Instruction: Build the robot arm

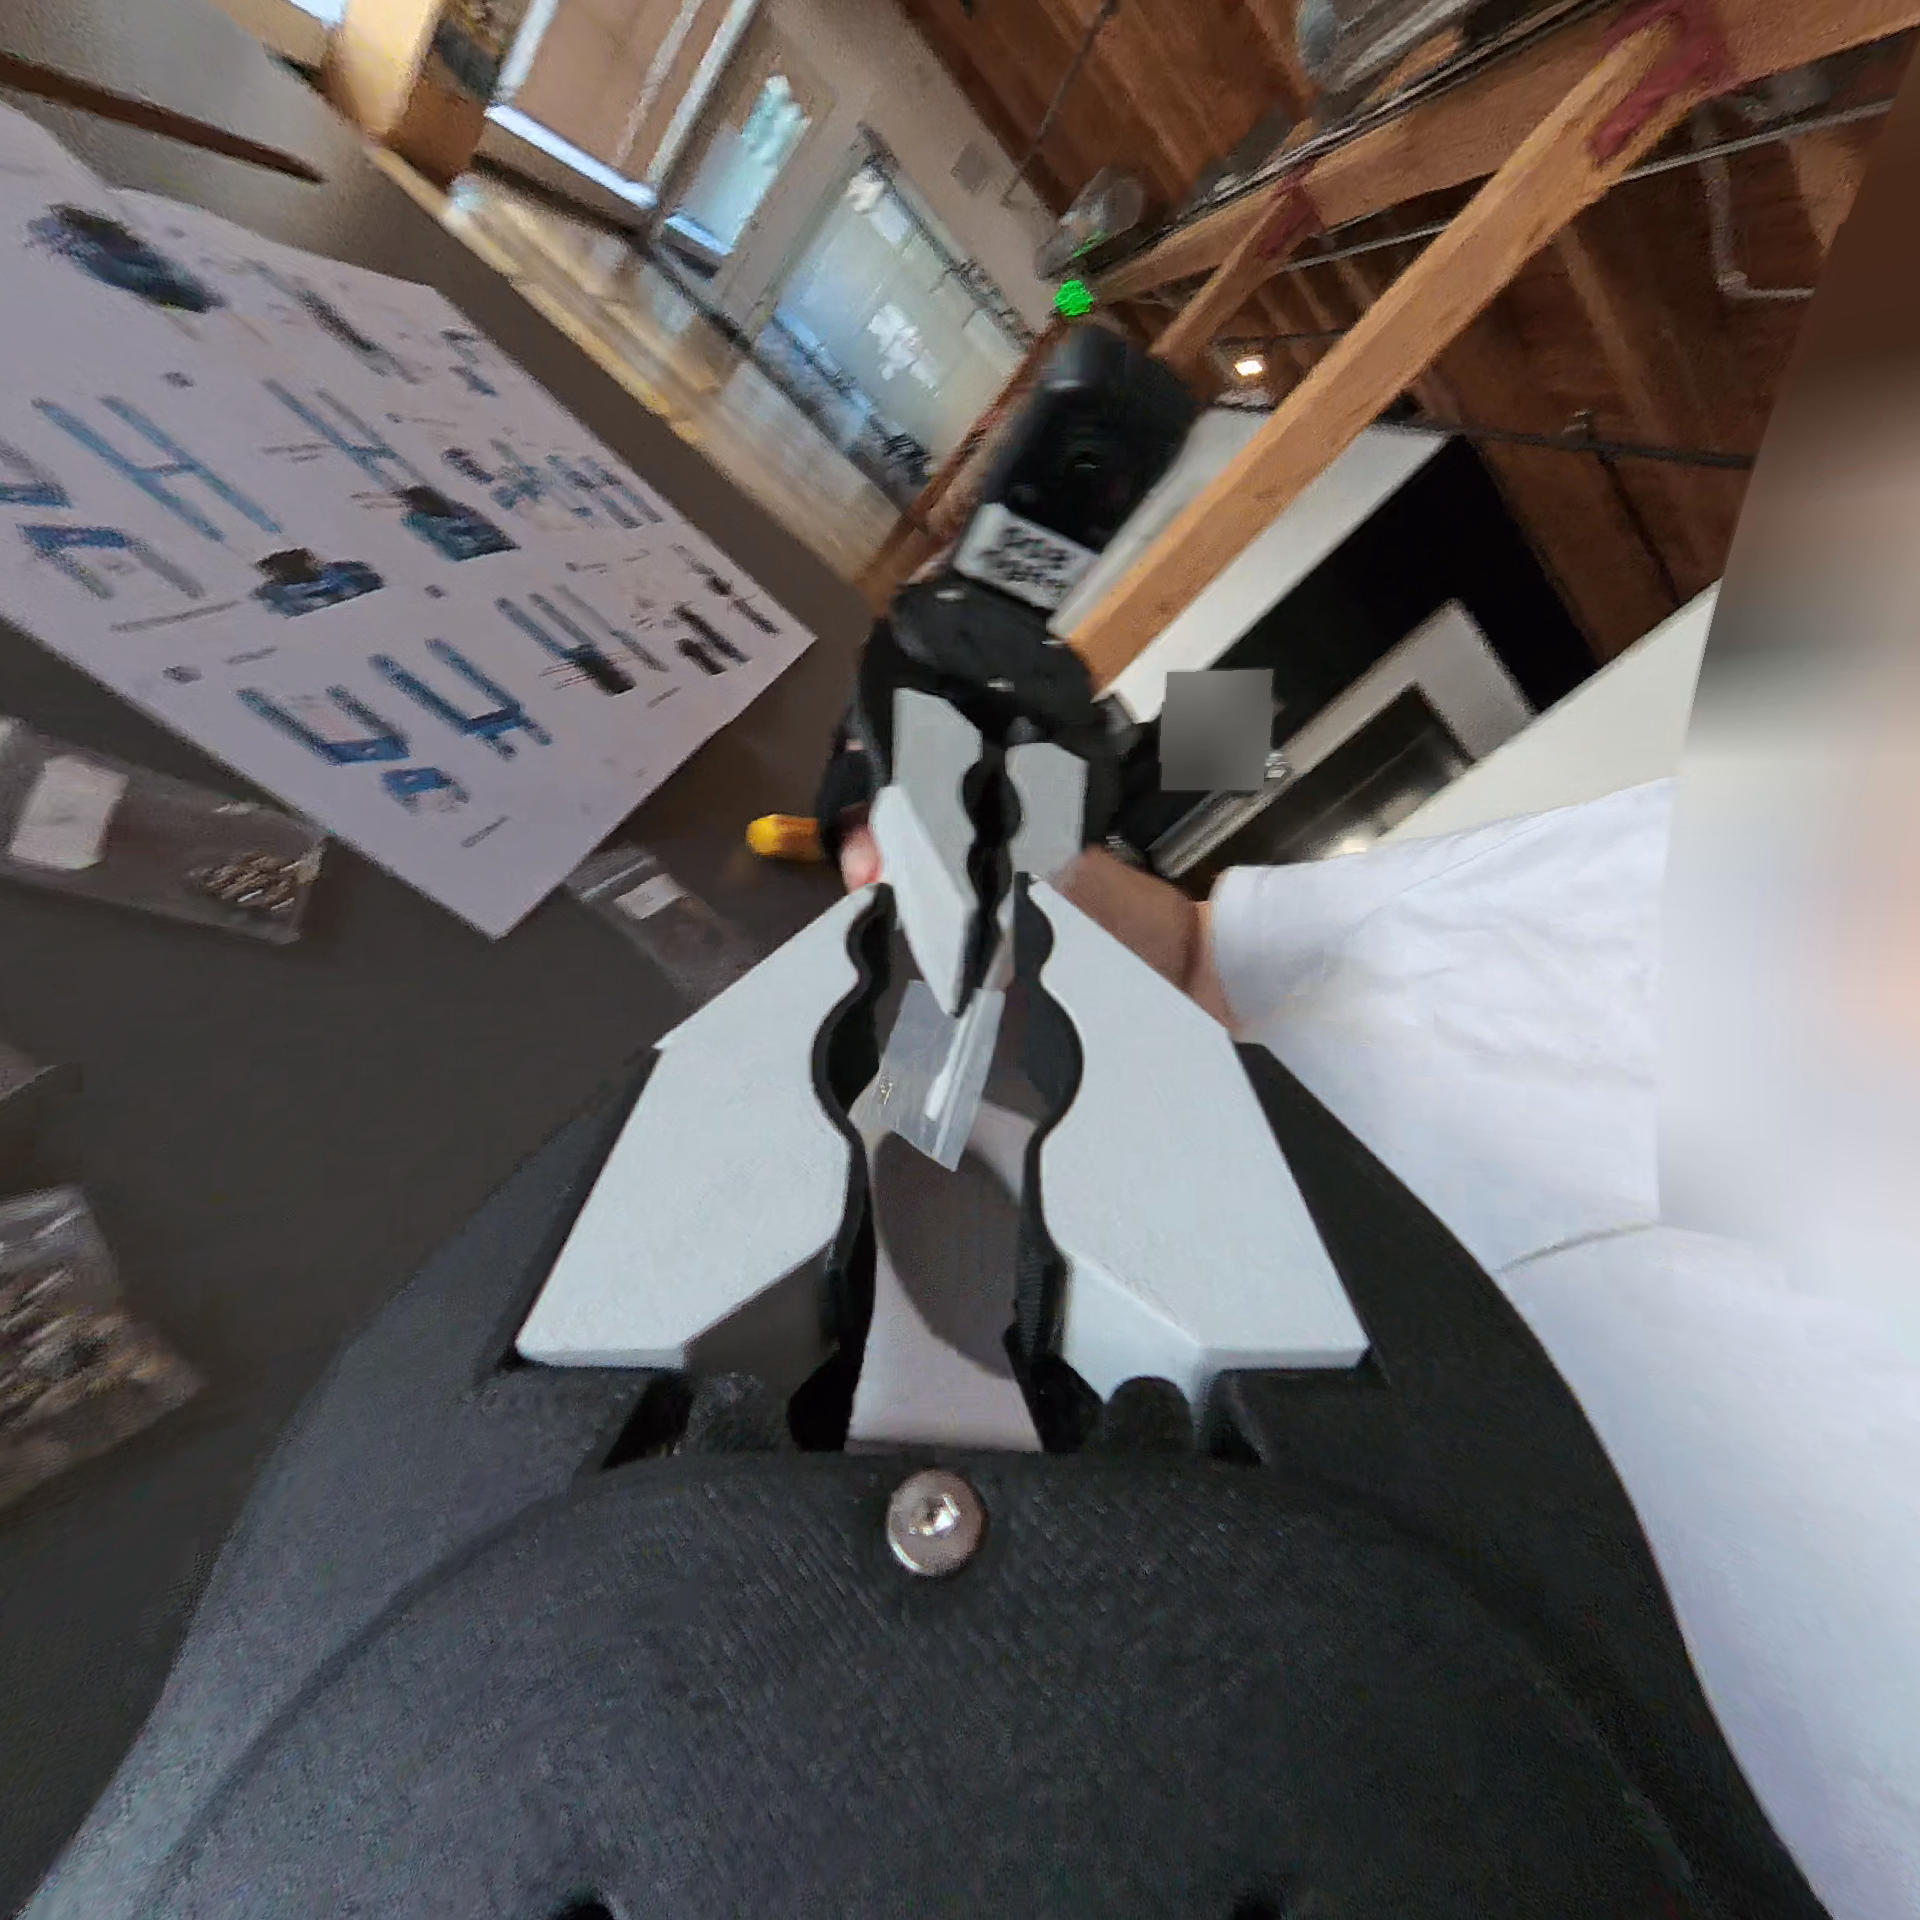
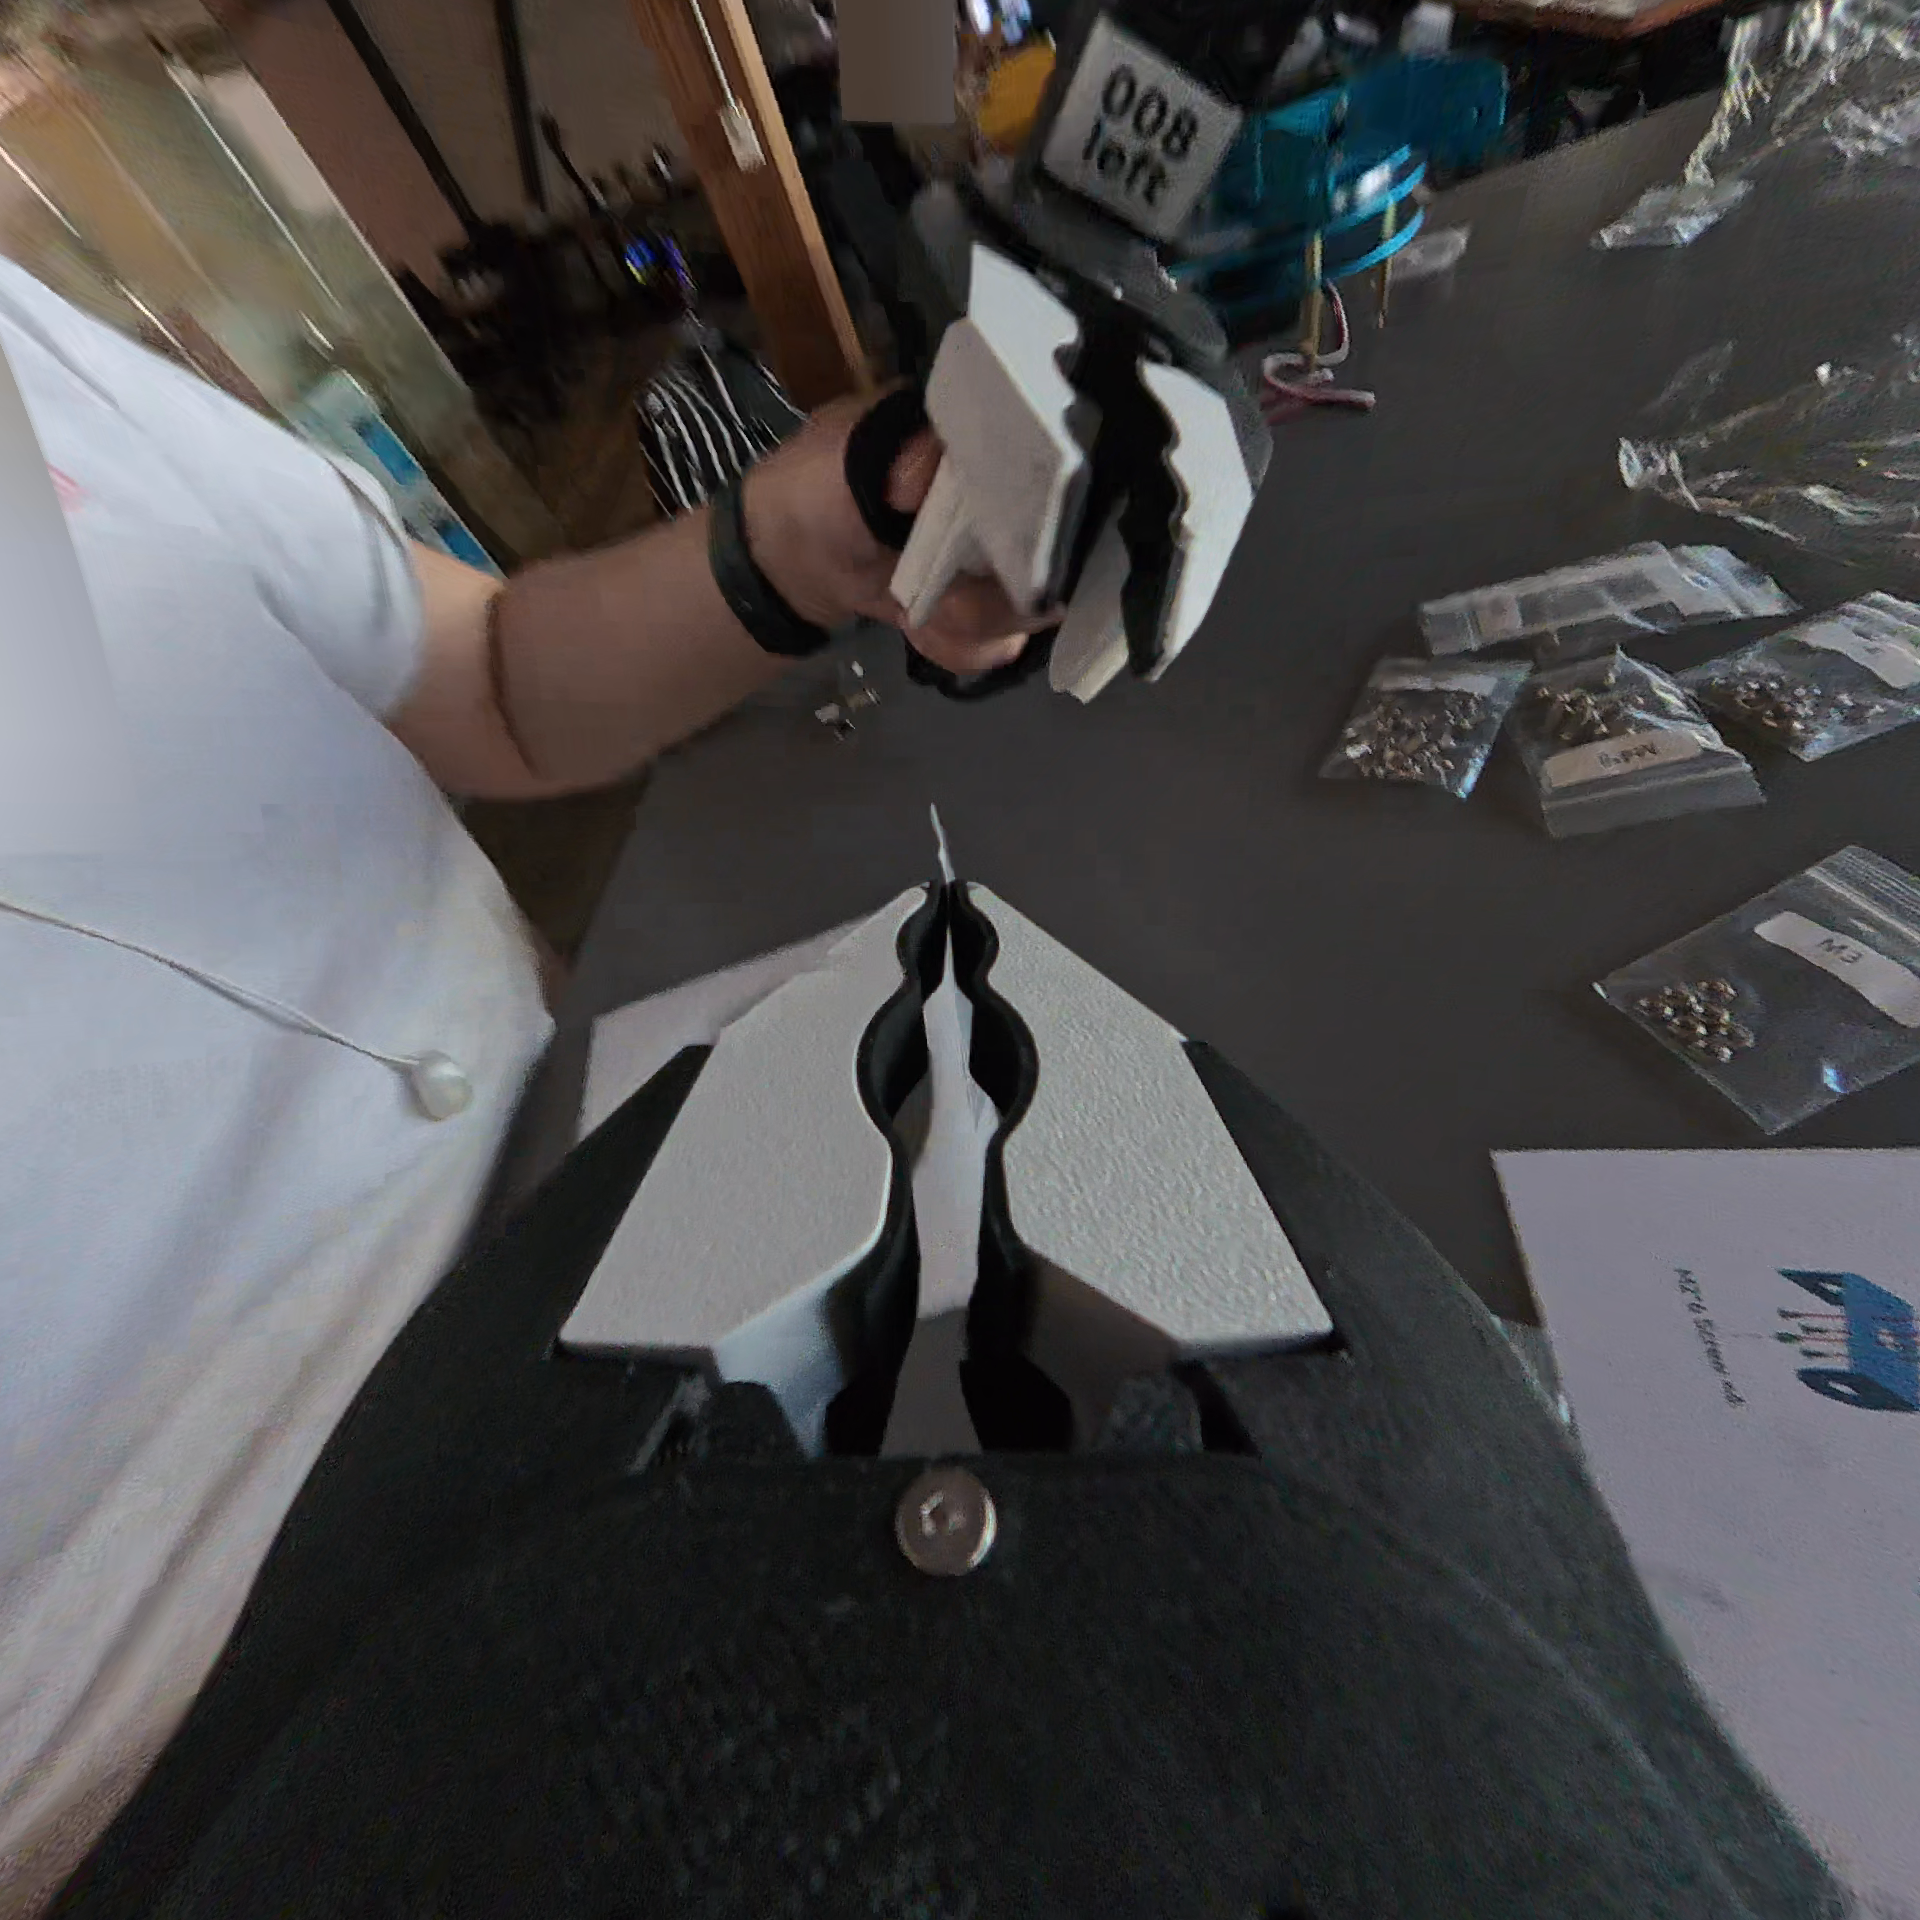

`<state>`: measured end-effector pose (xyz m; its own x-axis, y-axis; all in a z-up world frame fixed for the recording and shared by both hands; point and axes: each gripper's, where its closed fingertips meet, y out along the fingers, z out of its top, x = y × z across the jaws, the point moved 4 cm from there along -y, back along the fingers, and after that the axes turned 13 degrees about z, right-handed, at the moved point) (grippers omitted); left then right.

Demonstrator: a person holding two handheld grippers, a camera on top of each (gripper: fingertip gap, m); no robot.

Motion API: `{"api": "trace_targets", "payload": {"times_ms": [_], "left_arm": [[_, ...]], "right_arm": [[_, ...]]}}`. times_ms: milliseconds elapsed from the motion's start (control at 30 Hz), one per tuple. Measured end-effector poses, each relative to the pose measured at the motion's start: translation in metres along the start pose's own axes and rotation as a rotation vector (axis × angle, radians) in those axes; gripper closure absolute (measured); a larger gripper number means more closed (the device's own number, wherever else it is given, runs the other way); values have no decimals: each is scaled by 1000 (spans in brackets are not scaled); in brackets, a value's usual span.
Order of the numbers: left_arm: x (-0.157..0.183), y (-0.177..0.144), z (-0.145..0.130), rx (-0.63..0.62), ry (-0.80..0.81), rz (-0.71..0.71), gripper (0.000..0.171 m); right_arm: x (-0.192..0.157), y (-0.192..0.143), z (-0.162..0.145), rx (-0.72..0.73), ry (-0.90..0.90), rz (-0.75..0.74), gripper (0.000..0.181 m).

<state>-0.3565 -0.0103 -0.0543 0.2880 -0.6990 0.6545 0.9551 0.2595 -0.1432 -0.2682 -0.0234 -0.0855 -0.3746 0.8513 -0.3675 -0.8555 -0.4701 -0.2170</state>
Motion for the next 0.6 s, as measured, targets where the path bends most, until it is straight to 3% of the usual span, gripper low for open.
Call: {"api": "trace_targets", "payload": {"times_ms": [133,300,400,600], "left_arm": [[29,0,26,9,53,-118,146],[74,1,90,27,127,-198,156],[96,5,121,39,151,-202,150],[116,12,128,72,105,-249,148]], "right_arm": [[-17,-28,52,248,86,232,181],[-23,-64,126,224,33,288,181],[-37,-74,159,144,-14,313,181],[-52,-84,177,142,-53,303,181]]}}
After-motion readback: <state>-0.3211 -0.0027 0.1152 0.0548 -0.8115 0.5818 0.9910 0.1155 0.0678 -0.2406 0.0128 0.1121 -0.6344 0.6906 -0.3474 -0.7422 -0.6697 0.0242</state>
